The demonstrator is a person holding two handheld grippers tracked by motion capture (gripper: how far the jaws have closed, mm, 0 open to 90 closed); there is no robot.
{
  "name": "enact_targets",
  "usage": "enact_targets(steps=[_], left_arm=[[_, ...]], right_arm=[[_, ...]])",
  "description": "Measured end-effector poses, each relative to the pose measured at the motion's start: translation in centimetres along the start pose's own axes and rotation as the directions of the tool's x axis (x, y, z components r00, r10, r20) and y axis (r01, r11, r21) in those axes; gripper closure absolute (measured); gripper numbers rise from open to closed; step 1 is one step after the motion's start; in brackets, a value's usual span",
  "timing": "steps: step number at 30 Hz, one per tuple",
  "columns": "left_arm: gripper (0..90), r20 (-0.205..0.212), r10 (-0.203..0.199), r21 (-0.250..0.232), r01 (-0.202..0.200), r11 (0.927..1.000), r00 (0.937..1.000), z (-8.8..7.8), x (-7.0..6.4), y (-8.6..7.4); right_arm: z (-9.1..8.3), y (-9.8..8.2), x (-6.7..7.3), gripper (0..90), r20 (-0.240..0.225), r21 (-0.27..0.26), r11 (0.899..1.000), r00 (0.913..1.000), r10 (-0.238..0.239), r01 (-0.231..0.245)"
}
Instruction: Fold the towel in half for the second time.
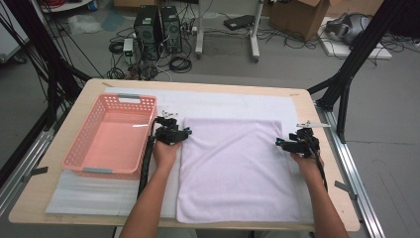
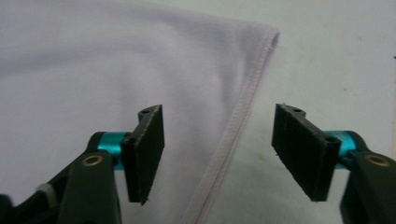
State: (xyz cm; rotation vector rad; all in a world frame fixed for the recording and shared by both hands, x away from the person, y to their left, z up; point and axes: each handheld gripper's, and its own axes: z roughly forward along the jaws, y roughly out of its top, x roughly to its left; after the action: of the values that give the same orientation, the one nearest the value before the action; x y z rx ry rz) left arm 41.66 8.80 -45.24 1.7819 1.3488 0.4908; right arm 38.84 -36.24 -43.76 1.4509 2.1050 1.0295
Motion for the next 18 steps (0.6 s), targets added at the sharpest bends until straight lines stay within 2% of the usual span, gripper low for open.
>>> enact_targets(steps=[2, 4, 5, 6, 7, 8, 9, 10, 11, 12, 13, 14, 16, 18], left_arm=[[48.5, -0.008, 0.039, 0.012, -0.039, 0.9992, 0.9992, 0.1, -0.4, 0.0], [53.8, -0.025, 0.059, 0.018, -0.059, 0.9981, 0.9979, 0.1, -0.6, 0.0], [59.2, -0.027, 0.069, 0.017, -0.068, 0.9975, 0.9973, 0.2, -0.7, 0.0], [65.1, -0.009, 0.087, 0.015, -0.087, 0.9961, 0.9961, 0.2, -0.9, 0.0], [79.2, 0.024, 0.108, 0.019, -0.109, 0.9939, 0.9938, 0.2, -1.2, 0.0], [83.6, 0.002, 0.138, 0.019, -0.138, 0.9902, 0.9904, 0.3, -1.6, 0.0], [84.4, 0.0, 0.128, 0.019, -0.128, 0.9915, 0.9917, 0.3, -1.6, 0.0], [85.0, 0.016, 0.085, 0.02, -0.085, 0.9962, 0.9962, 0.3, -1.3, 0.1], [85.3, 0.03, 0.04, 0.019, -0.04, 0.999, 0.9988, 0.2, -0.9, 0.1], [85.6, 0.024, 0.019, 0.016, -0.02, 0.9997, 0.9995, 0.2, -0.8, 0.1], [85.8, 0.016, 0.017, 0.005, -0.017, 0.9998, 0.9997, 0.0, -0.7, 0.1], [85.9, 0.017, -0.006, -0.023, 0.006, 0.9997, 0.9998, -0.2, -0.6, 0.3], [86.0, 0.029, -0.047, -0.087, 0.049, 0.995, 0.9985, -0.9, -0.5, 0.7], [86.0, 0.053, -0.07, -0.107, 0.075, 0.9914, 0.9961, -1.3, -0.3, 1.0]], right_arm=[[1.0, 0.3, -0.1, 41.2, 0.003, 0.013, 1.0, 0.9997, 0.025, -0.025], [1.9, 0.6, 0.1, 49.1, 0.024, 0.036, 0.999, 0.9995, 0.022, -0.023], [2.0, 0.8, 0.2, 54.6, 0.037, 0.03, 0.999, 0.999, 0.023, -0.024], [2.1, 0.9, 0.0, 61.6, 0.036, 0.036, 0.999, 0.9988, 0.033, -0.034], [2.1, 1.0, -0.1, 68.3, 0.03, 0.034, 0.999, 0.9991, 0.029, -0.03], [2.1, 1.0, -0.3, 73.6, 0.016, 0.035, 0.999, 0.9991, 0.04, -0.04], [2.1, 0.9, -0.5, 80.8, -0.004, 0.033, 0.998, 0.9984, 0.057, -0.057], [2.1, 0.9, -0.5, 83.8, -0.027, 0.032, 0.997, 0.997, 0.073, -0.072], [2.1, 0.9, -0.5, 85.4, -0.027, 0.033, 0.997, 0.9968, 0.075, -0.074], [2.1, 0.9, -0.5, 86.3, -0.031, 0.033, 0.996, 0.9962, 0.081, -0.08], [2.0, 1.0, -0.6, 87.0, -0.03, 0.031, 0.997, 0.9965, 0.078, -0.077], [1.9, 1.0, -0.7, 87.2, -0.018, 0.024, 0.997, 0.9968, 0.078, -0.078], [1.3, 1.0, -1.0, 87.3, -0.015, -0.017, 0.994, 0.994, 0.108, -0.109], [0.7, 1.2, -1.1, 87.3, -0.028, -0.048, 0.993, 0.9934, 0.111, -0.112]])
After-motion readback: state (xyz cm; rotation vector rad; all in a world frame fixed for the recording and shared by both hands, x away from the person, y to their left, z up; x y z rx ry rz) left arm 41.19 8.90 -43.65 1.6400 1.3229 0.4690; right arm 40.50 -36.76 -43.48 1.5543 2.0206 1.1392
